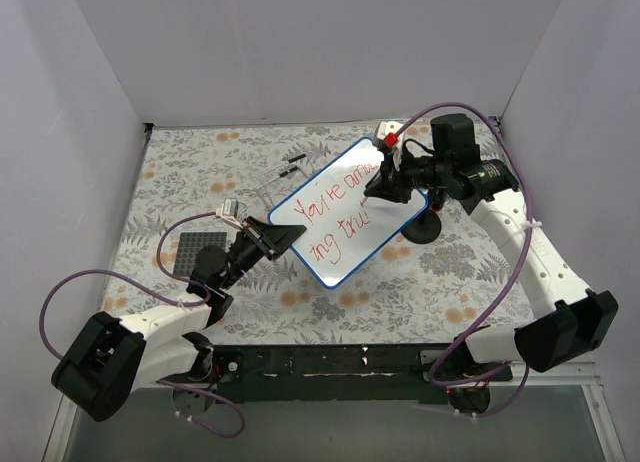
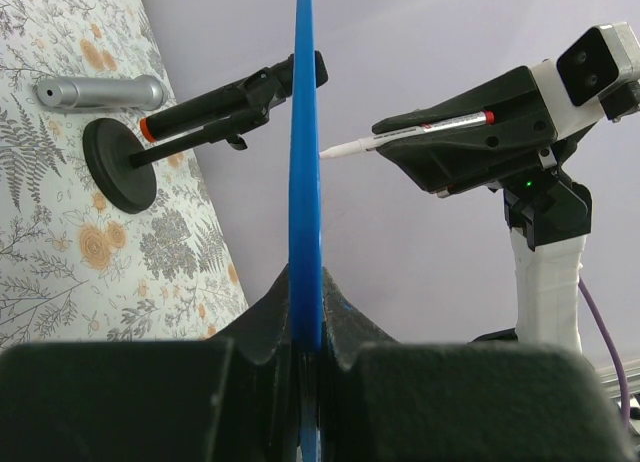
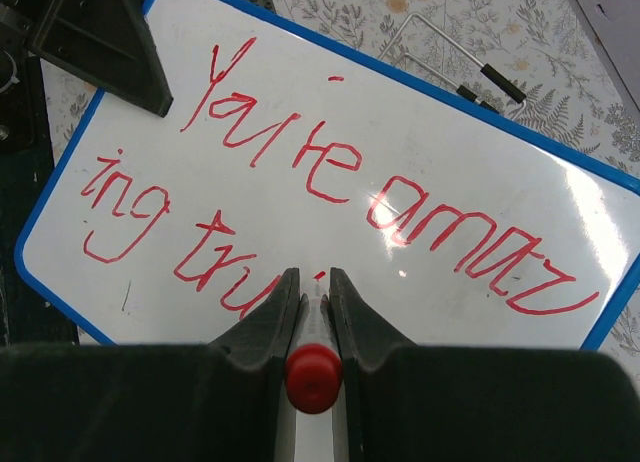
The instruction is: Write a sentence on the whiteboard
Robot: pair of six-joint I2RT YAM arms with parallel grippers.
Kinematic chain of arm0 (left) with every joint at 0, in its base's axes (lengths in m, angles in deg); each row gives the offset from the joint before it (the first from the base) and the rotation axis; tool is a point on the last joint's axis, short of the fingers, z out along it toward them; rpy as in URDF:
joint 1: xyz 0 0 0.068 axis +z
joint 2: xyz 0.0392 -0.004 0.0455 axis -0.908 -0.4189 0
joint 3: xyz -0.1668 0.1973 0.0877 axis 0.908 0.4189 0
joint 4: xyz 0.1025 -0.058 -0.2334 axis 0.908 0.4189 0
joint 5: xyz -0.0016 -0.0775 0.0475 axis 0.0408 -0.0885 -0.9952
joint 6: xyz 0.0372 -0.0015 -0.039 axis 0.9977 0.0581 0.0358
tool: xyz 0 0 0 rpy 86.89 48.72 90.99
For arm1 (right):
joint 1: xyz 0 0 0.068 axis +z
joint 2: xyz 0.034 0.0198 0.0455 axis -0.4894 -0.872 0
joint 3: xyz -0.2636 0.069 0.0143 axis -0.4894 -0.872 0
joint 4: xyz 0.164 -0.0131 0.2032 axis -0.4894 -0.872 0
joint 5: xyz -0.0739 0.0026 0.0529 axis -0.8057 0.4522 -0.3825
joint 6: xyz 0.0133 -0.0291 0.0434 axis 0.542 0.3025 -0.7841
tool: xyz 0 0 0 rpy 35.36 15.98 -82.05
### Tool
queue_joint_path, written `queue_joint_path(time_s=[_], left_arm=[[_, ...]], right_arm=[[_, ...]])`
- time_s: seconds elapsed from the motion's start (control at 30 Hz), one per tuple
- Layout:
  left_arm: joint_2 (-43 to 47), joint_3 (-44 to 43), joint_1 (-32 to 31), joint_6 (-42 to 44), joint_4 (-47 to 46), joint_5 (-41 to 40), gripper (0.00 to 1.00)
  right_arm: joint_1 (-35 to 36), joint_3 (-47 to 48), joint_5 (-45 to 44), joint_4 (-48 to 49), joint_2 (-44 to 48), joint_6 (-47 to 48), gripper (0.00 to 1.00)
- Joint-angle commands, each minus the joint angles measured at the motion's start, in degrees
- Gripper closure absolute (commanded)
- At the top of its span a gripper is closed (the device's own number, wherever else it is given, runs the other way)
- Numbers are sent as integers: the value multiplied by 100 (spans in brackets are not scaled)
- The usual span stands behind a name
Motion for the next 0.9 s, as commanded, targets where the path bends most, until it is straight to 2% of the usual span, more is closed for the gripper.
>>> queue_joint_path(time_s=[0.0,0.6,0.87], left_arm=[[191,-170,-7,-514,-617,-57,100],[261,-162,-7,-487,-520,-119,100],[278,-170,-7,-488,-520,-119,100]], right_arm=[[20,106,43,182,35,-25,99],[11,-720,17,-82,685,115,99],[20,-747,-168,-134,782,185,99]])
